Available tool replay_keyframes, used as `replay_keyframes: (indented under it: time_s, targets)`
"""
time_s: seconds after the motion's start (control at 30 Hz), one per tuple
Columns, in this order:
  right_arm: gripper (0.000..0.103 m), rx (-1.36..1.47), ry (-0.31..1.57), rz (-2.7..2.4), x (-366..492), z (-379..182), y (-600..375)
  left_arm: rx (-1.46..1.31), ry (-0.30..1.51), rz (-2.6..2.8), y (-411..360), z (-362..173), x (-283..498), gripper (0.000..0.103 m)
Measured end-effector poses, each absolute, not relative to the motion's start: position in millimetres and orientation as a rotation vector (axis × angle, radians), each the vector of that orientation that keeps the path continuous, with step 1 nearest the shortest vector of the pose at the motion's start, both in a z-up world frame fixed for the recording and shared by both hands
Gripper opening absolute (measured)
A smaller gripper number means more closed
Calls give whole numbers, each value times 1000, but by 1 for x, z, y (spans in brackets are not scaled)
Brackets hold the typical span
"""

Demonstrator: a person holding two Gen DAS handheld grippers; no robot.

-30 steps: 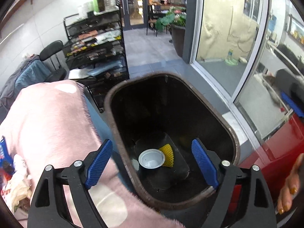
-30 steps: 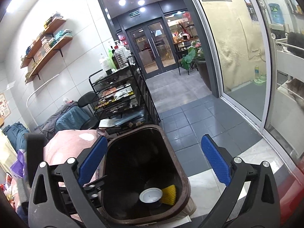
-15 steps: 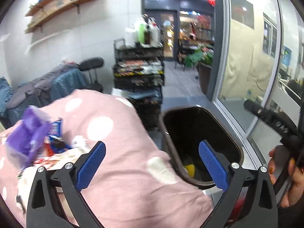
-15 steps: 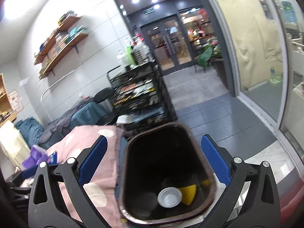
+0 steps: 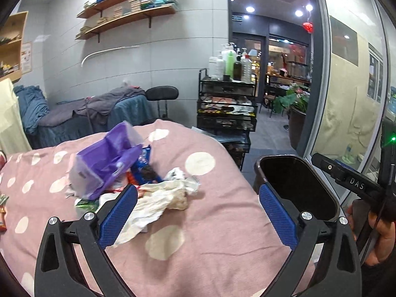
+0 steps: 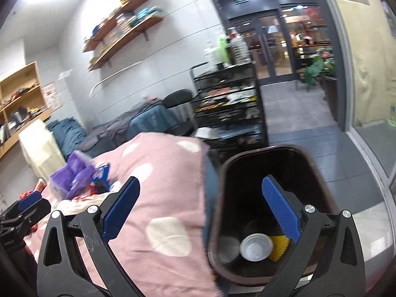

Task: Collect trash
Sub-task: 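Return both tools to the trash pile on the bedspread, then grasp the crumpled white paper with the left tool while the right tool grasps the white foil wrapper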

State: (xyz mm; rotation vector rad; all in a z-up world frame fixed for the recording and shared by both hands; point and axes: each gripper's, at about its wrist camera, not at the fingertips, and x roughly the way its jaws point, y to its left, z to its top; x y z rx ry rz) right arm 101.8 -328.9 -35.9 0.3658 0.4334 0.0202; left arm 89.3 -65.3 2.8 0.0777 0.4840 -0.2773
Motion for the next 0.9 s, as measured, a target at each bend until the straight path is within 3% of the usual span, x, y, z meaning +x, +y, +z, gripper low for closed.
replay_keyframes:
  time_s: [0.67, 0.9]
  targets:
    - [98, 244, 634, 368, 148, -44, -204, -62, 566, -54, 70, -38, 83, 98]
    - [98, 195, 697, 472, 159, -48, -171, -100, 641, -86, 83, -45, 91, 98]
